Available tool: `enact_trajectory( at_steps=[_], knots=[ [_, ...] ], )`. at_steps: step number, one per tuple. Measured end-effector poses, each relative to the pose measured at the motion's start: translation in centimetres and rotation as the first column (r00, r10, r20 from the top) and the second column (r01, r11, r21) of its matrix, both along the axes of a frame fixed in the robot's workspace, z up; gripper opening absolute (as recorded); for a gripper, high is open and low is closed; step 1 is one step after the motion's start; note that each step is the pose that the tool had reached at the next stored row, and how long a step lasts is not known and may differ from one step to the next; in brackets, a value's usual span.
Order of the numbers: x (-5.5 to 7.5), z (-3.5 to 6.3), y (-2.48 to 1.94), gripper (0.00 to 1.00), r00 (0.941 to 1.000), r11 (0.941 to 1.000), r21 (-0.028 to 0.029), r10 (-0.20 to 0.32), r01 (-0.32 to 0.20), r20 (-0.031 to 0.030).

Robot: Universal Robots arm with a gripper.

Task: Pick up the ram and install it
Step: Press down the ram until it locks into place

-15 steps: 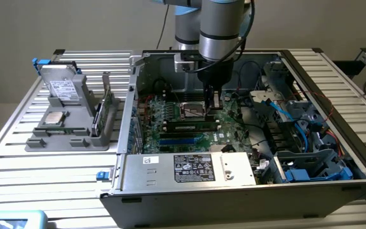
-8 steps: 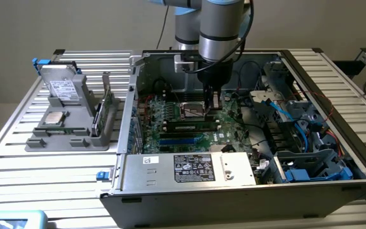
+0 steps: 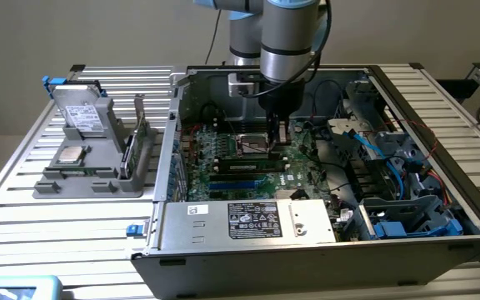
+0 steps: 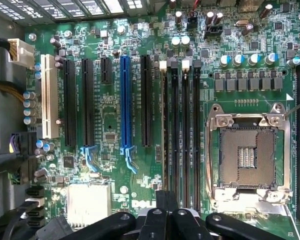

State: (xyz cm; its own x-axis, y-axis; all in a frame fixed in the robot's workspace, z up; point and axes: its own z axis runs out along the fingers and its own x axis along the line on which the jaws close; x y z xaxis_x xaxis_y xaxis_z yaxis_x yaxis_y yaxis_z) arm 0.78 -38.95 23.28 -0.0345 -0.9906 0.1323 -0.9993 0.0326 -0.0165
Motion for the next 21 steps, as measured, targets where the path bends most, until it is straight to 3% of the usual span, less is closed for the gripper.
enact_trajectory(
  at_steps=[3,6,9,21],
  knots=[
    [-0.05,-0.08,0.08,0.11,1.0,0.9999,-0.0103,0.0,0.0,0.0019],
    [-0.15,-0.14,0.16,0.11,1.0,0.9999,-0.0157,0.0,0.0,0.0019],
    [-0.25,-0.23,0.33,0.11,1.0,0.9999,-0.016,0.0,0.0,0.0024],
    [-0.23,-0.46,0.34,0.11,1.0,0.9999,-0.0149,0.0,0.0,0.0067]
  ],
)
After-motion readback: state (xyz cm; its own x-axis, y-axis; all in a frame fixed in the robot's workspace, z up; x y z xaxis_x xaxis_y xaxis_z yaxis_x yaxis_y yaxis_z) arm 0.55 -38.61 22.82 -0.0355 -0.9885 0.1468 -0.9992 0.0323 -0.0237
